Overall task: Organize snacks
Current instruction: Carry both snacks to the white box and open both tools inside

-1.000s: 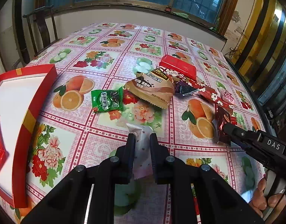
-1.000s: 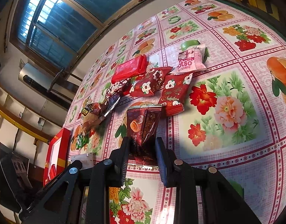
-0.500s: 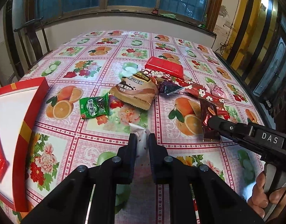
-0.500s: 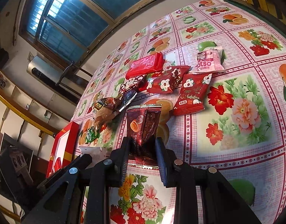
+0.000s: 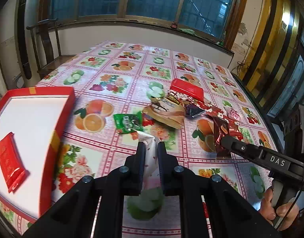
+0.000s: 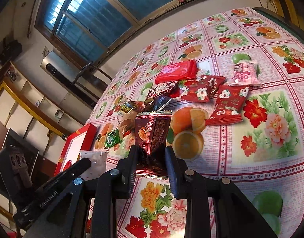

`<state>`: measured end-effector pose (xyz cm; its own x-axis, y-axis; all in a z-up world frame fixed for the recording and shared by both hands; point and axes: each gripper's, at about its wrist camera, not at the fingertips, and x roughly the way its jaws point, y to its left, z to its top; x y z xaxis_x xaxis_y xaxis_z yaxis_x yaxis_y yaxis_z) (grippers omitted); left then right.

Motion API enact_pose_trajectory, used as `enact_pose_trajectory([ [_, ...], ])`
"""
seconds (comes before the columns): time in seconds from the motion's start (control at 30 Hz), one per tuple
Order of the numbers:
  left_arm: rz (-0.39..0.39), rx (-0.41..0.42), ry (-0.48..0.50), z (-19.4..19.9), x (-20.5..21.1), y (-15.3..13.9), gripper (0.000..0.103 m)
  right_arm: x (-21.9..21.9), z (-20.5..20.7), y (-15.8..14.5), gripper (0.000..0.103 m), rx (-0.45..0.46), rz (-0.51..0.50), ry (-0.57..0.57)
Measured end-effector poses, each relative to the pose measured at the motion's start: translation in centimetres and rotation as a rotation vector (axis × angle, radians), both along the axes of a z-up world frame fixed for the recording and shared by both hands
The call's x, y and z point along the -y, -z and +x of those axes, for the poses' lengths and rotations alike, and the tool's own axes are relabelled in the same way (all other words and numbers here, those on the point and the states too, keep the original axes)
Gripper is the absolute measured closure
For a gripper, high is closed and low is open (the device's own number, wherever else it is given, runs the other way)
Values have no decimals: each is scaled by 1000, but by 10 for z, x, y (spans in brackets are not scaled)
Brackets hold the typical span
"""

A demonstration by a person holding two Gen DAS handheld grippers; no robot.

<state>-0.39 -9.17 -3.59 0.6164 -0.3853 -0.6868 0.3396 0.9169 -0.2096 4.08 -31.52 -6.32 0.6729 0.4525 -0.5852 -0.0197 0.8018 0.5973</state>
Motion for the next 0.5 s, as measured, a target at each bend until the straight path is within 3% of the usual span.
enact_pose_trajectory([
  [0.17, -18, 26, -90, 1, -57, -13, 90, -50, 8, -7, 73, 24, 43, -75],
  [0.37, -48, 75, -241, 5, -150, -27, 90, -155, 27, -28, 72, 148, 127, -237],
  [0.5, -39, 68, -360, 11, -208, -21, 90, -222, 41, -22, 72, 153, 187, -323],
])
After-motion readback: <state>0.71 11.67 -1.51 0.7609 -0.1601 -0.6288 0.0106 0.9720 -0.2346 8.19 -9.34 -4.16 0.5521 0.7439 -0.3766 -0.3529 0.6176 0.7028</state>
